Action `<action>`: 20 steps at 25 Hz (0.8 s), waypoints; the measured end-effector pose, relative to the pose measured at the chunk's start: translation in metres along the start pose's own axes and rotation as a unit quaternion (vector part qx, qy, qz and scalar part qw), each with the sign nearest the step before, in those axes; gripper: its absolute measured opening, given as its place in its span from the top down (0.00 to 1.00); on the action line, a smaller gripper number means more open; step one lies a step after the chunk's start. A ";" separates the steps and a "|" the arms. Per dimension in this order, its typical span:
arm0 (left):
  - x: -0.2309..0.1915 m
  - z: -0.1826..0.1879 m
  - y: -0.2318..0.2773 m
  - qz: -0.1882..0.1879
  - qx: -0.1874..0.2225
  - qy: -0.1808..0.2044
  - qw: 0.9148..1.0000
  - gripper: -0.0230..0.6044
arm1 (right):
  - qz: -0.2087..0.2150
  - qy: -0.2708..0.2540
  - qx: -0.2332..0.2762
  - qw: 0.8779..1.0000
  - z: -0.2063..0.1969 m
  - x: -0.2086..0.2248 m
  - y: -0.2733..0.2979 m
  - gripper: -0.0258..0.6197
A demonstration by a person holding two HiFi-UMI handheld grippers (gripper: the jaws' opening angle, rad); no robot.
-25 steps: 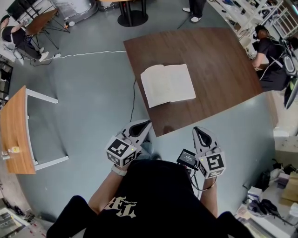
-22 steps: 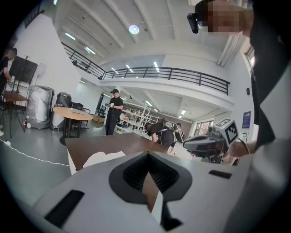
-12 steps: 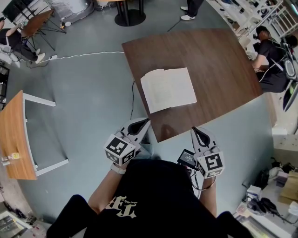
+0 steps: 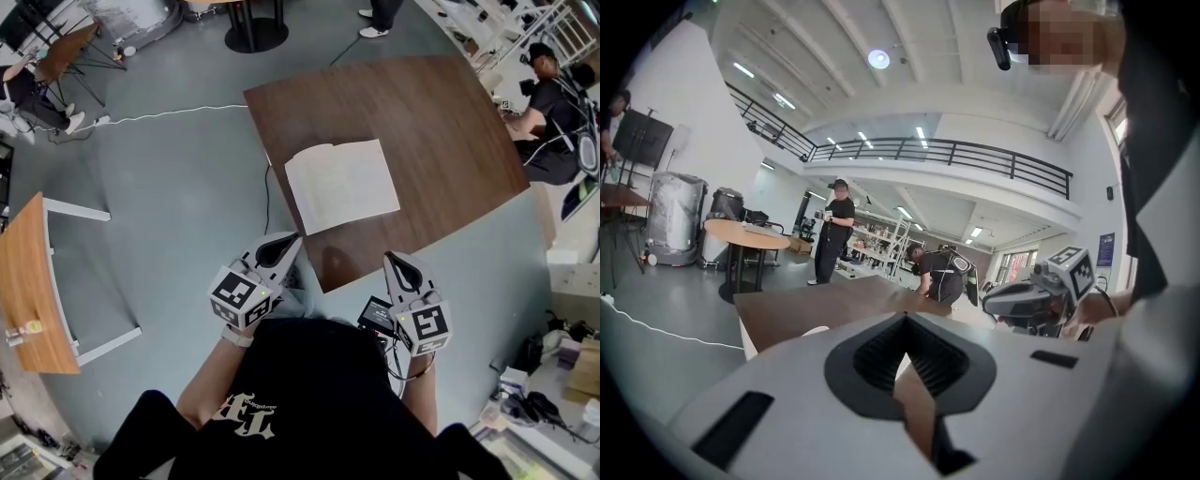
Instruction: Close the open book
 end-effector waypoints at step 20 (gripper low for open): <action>-0.020 -0.019 -0.003 0.006 -0.009 -0.010 1.000 0.96 | 0.014 -0.036 -0.056 0.998 0.000 -0.018 0.015 0.98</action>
Point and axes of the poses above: the fingertips, and each gripper's own axes: y forward along the fingers, x to its right, z out of its top, the point moved 5 cm from there along -y, backward along the fingers, and after that the axes turned 11 degrees about -x, right-handed, at the moved point
